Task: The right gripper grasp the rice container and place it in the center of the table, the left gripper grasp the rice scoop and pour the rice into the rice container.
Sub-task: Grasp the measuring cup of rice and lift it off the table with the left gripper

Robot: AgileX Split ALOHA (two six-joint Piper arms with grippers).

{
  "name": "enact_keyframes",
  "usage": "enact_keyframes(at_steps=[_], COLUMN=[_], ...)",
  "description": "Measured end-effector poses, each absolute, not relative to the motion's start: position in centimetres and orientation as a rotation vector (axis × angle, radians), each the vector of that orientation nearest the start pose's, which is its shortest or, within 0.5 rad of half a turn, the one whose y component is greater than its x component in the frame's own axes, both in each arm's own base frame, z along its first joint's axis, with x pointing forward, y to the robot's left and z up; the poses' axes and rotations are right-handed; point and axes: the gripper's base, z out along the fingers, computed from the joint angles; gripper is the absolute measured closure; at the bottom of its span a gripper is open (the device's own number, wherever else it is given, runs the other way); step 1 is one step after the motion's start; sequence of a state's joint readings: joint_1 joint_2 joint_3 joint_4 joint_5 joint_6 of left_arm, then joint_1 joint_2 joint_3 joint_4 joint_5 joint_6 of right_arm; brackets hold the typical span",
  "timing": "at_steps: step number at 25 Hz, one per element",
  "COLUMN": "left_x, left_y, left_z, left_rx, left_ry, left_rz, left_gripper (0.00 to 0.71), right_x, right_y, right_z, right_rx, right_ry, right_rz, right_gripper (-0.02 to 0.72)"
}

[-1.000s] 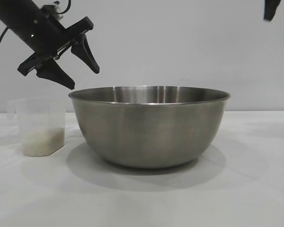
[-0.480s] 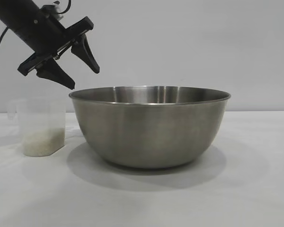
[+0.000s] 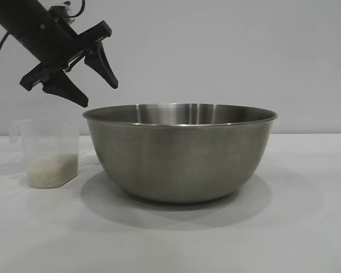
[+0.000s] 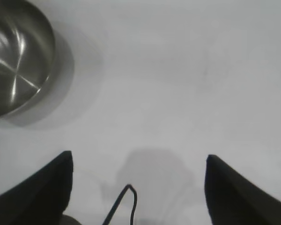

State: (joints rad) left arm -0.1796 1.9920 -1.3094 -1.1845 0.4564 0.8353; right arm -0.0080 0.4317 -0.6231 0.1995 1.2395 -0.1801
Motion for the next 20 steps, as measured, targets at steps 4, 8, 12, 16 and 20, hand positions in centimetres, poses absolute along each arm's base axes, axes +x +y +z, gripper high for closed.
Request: enact_keyframes(at_steps=[4, 8, 12, 16, 20], left_x=[41.6, 41.6, 41.6, 41.5, 41.5], left_y=[-11.3, -11.3, -11.4, -11.4, -11.4], left_z=[18.4, 18.4, 18.4, 18.4, 18.7], left_rx=[0.057, 0.057, 0.059, 0.07, 0.125], left_ry=[2.381, 2.381, 2.382, 2.384, 2.369], left_rz=[-0.732, -0.732, -0.736, -0.74, -0.719], left_gripper=[0.233, 0.233, 0.233, 0.233, 0.233], right_x=[2.6, 1.0, -0.2, -0.8, -1.0], right_y=[1.5, 1.2, 1.1, 1.1, 1.1], right_z=[27.7, 27.0, 26.9, 26.8, 26.8], right_rx=[-0.2, -0.197, -0.196, -0.196, -0.196], right_ry=[2.367, 2.252, 2.166, 2.128, 2.111], right_rz=[0.151, 0.083, 0.058, 0.051, 0.047], right_gripper=[0.162, 0.162, 0.162, 0.162, 0.162])
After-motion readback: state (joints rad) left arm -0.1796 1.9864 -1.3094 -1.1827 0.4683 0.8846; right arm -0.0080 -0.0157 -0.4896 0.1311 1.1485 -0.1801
